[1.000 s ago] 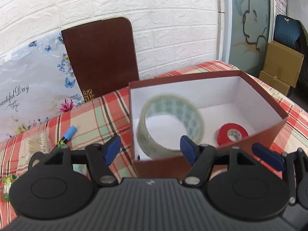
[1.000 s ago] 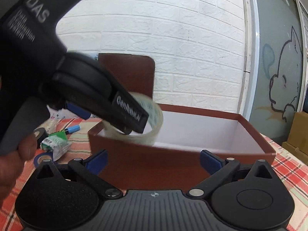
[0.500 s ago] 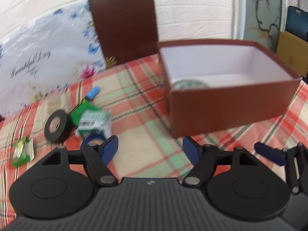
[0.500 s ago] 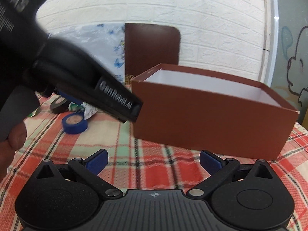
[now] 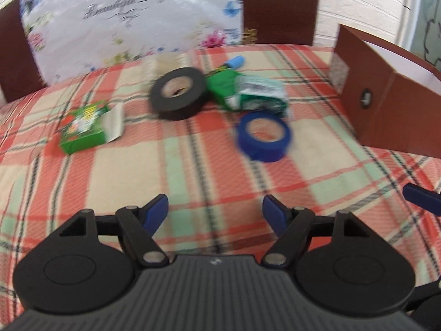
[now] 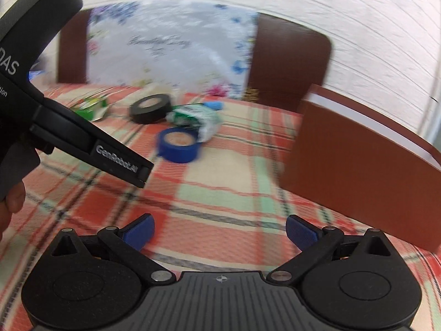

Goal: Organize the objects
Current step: 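Move the right gripper back over the table to the green box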

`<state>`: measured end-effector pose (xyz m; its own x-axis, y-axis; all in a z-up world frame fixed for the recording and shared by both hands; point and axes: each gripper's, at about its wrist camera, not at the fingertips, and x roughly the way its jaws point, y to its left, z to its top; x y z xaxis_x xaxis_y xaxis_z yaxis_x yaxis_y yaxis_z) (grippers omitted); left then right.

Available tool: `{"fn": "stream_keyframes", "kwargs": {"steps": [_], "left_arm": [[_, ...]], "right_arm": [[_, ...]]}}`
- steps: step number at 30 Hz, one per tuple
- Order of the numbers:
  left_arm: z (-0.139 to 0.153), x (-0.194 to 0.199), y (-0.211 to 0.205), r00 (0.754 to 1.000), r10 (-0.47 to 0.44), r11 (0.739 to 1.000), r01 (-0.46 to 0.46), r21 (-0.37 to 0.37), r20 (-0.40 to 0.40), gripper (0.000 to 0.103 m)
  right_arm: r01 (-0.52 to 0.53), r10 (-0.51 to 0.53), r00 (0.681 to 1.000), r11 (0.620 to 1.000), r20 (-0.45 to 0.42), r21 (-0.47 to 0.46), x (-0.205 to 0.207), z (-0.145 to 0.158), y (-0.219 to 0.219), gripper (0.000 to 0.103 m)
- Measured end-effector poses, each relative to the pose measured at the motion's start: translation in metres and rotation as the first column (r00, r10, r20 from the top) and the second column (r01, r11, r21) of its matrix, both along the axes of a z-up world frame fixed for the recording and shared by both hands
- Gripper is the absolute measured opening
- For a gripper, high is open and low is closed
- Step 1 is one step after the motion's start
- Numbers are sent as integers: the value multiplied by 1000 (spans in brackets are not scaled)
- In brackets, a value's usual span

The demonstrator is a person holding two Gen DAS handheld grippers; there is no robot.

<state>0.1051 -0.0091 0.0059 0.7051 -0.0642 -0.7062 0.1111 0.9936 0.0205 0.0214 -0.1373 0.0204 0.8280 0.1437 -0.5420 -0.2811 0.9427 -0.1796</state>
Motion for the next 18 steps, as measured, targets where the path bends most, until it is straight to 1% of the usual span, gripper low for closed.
{"fn": "stream_keyframes", "kwargs": {"steps": [3, 5, 7, 9, 10, 11, 12, 13, 14, 15, 17, 18], "left_arm": [[-5, -4, 44, 998, 58, 998, -58, 6, 33, 84], [-7, -4, 79, 991, 120, 992, -123, 36, 64, 84], [-10, -4, 120, 973, 214, 973, -220, 72, 91, 88], [-14, -6, 163, 939, 316, 940, -329, 88, 133, 94], [-16, -8, 185, 916, 370, 920, -385, 78, 155, 95], [-17, -12, 208, 895, 421, 904, -427, 4, 148, 95], [-16, -19, 229, 878, 456, 889, -442, -118, 146, 96], [-14, -26, 240, 859, 482, 872, -451, -191, 175, 96], [-16, -28, 246, 849, 497, 862, -459, -216, 178, 96], [-16, -28, 245, 847, 498, 863, -460, -210, 187, 96], [-15, -24, 236, 851, 485, 873, -457, -169, 202, 96], [-15, -24, 235, 855, 477, 878, -451, -162, 204, 96]], "right_arm": [[-100, 100, 995, 995, -27, 9, -5, 3, 26, 97], [-175, 177, 983, 984, -54, 34, -1, 2, 45, 97], [-230, 234, 969, 971, -77, 58, 7, 3, 66, 96], [-274, 281, 955, 958, -90, 78, 21, 3, 89, 95], [-286, 294, 951, 954, -95, 88, 30, 3, 100, 95], [-289, 298, 950, 953, -99, 95, 42, 3, 112, 95], [-284, 294, 951, 953, -99, 104, 54, 4, 123, 95], [-283, 294, 951, 953, -96, 114, 66, 5, 134, 95], [-284, 295, 951, 951, -92, 120, 79, 6, 145, 95], [-287, 299, 951, 950, -85, 122, 90, 7, 155, 95], [-288, 298, 952, 950, -68, 124, 112, 9, 173, 95], [-283, 292, 955, 950, -59, 130, 121, 10, 181, 96]]}}
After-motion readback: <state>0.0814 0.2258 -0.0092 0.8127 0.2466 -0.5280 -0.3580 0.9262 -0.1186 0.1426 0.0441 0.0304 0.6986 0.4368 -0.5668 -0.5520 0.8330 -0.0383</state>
